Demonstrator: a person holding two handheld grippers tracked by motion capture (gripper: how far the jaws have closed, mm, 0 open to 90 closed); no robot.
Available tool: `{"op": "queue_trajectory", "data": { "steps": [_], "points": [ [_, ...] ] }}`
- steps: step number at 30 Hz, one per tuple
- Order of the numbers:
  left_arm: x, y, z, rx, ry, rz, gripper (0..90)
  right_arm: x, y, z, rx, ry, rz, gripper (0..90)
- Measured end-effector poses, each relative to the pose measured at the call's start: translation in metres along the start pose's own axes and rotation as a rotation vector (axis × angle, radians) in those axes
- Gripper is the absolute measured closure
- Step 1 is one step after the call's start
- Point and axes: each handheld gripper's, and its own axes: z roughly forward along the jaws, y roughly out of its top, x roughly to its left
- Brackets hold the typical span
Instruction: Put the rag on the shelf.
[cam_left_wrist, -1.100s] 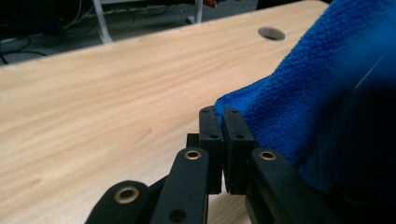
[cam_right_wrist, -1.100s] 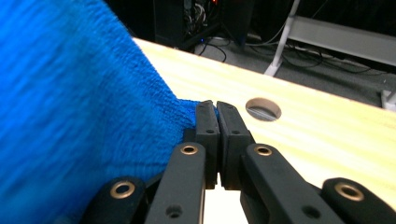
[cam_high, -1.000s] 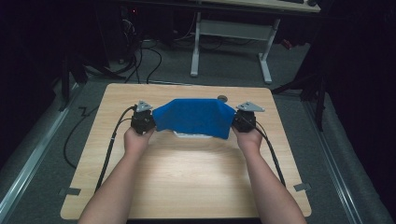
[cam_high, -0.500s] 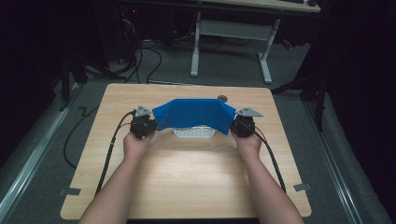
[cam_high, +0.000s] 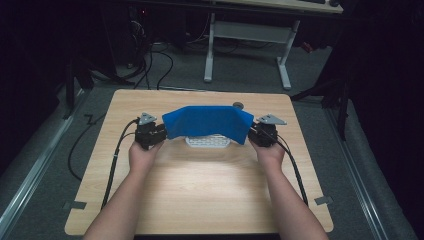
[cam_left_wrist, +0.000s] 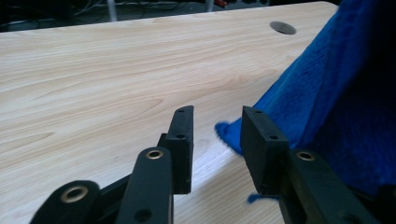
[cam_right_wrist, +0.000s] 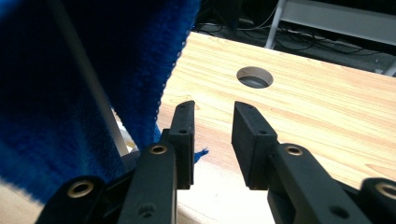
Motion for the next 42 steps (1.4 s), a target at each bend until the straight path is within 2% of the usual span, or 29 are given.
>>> {"op": "queue_trajectory", "data": {
  "steps": [3,6,8,12,16,19,25,28,30,33,34,36,42],
  "points": [
    [0.003,-0.003,-0.005,-0.004,0.008,-0.022,63.2,-0.001,0.001,-0.005,-0.001,-0.005,-0.004,70.9],
    [0.004,-0.005,-0.01,-0.015,0.019,-0.023,63.0,-0.003,0.001,-0.012,-0.025,-0.016,0.003,70.8],
    [0.004,-0.006,-0.013,-0.015,0.022,-0.022,62.9,-0.005,-0.001,-0.015,-0.022,-0.018,0.005,70.8],
    [0.003,-0.007,-0.019,-0.014,0.032,-0.009,62.7,-0.008,-0.002,-0.023,-0.011,-0.032,0.001,69.9],
    [-0.001,-0.007,-0.024,-0.009,0.049,0.024,62.2,-0.008,-0.001,-0.031,-0.02,-0.037,-0.012,69.5],
    [-0.003,-0.009,-0.03,-0.025,0.057,0.018,61.8,-0.007,-0.002,-0.037,-0.046,-0.037,-0.014,69.5],
    [-0.008,-0.014,-0.041,-0.027,0.069,0.031,60.4,-0.004,-0.007,-0.047,-0.035,-0.037,-0.025,64.2],
    [-0.012,-0.019,-0.05,-0.045,0.077,0.038,59.0,-0.001,-0.011,-0.054,-0.057,-0.036,-0.026,62.3],
    [-0.015,-0.024,-0.057,-0.05,0.086,0.038,57.8,0.0,-0.013,-0.058,-0.045,-0.042,-0.038,61.0],
    [-0.017,-0.03,-0.065,-0.048,0.088,0.037,56.4,0.005,-0.015,-0.064,-0.045,-0.034,-0.058,59.1],
    [-0.018,-0.032,-0.068,-0.047,0.086,0.041,56.1,0.006,-0.017,-0.068,-0.062,-0.03,-0.061,58.9],
    [-0.021,-0.036,-0.073,-0.041,0.089,0.05,55.6,0.009,-0.019,-0.072,-0.064,-0.027,-0.058,57.3],
    [-0.031,-0.049,-0.086,-0.032,0.081,0.068,54.6,0.023,-0.032,-0.086,-0.07,-0.033,-0.112,53.5]
  ]
}}
